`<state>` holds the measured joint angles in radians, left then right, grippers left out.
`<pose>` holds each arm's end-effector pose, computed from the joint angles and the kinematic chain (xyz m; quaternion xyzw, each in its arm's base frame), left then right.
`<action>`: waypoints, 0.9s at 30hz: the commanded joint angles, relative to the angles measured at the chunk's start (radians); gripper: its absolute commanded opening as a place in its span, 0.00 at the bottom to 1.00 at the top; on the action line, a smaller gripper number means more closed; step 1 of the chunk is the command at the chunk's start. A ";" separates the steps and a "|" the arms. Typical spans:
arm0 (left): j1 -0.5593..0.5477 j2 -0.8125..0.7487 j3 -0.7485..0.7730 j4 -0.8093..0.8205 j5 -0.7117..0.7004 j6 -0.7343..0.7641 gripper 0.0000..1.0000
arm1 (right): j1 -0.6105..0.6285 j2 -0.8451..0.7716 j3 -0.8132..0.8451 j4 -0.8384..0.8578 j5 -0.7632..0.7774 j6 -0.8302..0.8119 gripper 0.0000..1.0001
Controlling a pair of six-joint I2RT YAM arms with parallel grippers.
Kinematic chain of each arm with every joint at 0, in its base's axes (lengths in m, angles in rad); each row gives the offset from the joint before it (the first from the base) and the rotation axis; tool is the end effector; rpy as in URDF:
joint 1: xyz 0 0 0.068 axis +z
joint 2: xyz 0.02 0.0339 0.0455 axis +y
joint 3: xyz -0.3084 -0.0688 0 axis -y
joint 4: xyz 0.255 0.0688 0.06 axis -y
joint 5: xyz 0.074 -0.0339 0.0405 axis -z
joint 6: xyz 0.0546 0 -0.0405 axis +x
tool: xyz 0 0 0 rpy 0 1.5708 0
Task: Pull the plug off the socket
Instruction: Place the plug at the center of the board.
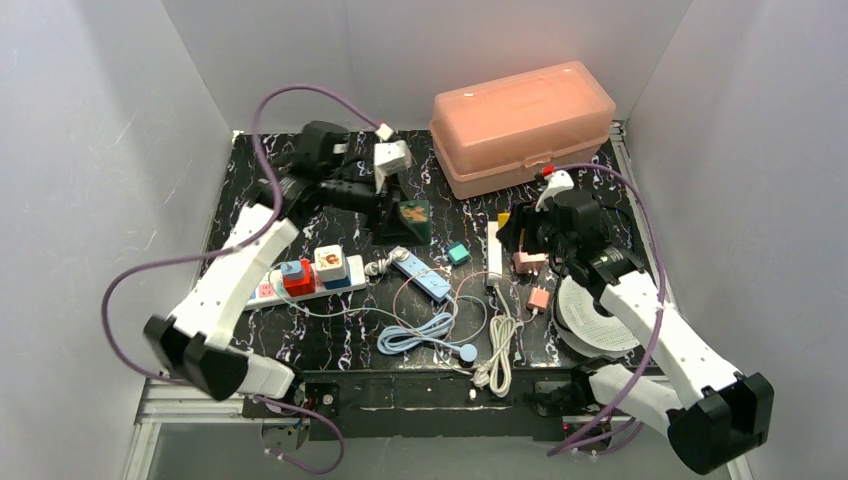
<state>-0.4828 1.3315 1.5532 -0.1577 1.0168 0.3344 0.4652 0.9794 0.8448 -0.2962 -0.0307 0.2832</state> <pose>0.2309 -0.1734 0.5343 0.5633 0.4073 -0.3793 0.6107 0.2009 0.1027 0.3411 -0.0847 0.8376 0.2093 0.4975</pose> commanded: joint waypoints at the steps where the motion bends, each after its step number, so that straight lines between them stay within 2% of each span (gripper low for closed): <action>1: -0.077 0.134 0.087 -0.172 -0.031 0.135 0.00 | -0.038 0.069 0.115 -0.150 0.161 0.116 0.01; 8: -0.203 0.327 0.118 -0.236 -0.084 0.252 0.00 | -0.053 0.138 0.195 -0.308 0.313 0.173 0.01; 18: -0.259 0.551 0.225 -0.300 -0.101 0.293 0.00 | -0.093 0.090 0.104 -0.394 0.305 0.214 0.01; 27: -0.293 0.715 0.332 -0.321 -0.128 0.324 0.00 | -0.188 0.133 0.144 -0.374 0.213 0.206 0.01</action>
<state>-0.7479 2.0117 1.8473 -0.3809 0.8600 0.6338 0.2977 1.0996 0.9440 -0.7055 0.2142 0.4801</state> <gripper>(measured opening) 0.585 0.686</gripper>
